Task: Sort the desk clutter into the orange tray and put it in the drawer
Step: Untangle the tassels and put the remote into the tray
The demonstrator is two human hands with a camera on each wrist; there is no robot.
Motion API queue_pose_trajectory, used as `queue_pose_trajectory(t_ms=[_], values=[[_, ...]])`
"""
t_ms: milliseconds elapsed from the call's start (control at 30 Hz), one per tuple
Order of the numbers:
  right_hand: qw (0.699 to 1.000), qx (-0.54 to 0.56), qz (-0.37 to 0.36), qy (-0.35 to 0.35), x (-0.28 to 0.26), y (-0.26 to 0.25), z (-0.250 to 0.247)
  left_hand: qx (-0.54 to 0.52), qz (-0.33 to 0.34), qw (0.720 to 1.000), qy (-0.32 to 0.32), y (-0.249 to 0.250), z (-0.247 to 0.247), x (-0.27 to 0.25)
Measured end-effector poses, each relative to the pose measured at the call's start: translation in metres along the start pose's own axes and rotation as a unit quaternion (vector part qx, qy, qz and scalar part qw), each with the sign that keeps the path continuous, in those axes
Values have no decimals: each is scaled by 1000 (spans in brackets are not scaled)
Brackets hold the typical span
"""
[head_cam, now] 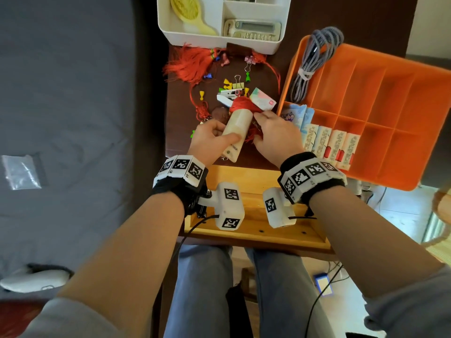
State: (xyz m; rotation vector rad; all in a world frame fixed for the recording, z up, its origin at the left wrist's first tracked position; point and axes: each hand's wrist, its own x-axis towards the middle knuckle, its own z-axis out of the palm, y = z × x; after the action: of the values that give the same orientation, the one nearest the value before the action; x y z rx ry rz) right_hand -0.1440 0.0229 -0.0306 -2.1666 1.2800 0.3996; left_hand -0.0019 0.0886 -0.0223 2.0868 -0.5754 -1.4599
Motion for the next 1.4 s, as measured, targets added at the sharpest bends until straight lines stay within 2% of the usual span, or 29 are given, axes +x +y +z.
queue_pose_trajectory(t_ms=[200,300,367,500,633,700,800,900,1033,1067,1167,1233,1300,1400], values=[[999,22,7,28,-7,-4,-15,-34,15,998,-45,2,-11,-16],[985,133,4,113,-11,-1,-19,-72,35,995,-60,8,-12,-20],[952,275,24,134,-11,1,-21,-86,70,992,-53,11,-12,-20],[863,494,88,53,-15,-2,-32,-52,154,985,-56,21,-7,-19],[792,598,118,43,-18,-4,-40,-40,187,980,-62,24,3,-18],[755,641,123,53,-19,-2,-42,-35,196,979,-31,25,8,-17],[728,669,136,63,-20,0,-42,-66,156,985,11,26,7,-12],[727,668,137,86,-22,6,-40,-141,73,987,10,25,8,-7],[740,653,133,90,-25,10,-40,-208,20,976,61,24,16,-6],[755,636,132,93,-25,12,-39,-212,22,975,68,23,18,-5],[824,545,92,122,-28,17,-39,-199,69,974,82,28,22,-6],[838,528,74,118,-28,22,-41,-188,103,974,76,34,25,-5],[846,524,67,77,-28,27,-44,-176,127,975,56,42,30,-5],[876,480,29,30,-28,36,-50,-165,152,974,21,54,41,-2]])
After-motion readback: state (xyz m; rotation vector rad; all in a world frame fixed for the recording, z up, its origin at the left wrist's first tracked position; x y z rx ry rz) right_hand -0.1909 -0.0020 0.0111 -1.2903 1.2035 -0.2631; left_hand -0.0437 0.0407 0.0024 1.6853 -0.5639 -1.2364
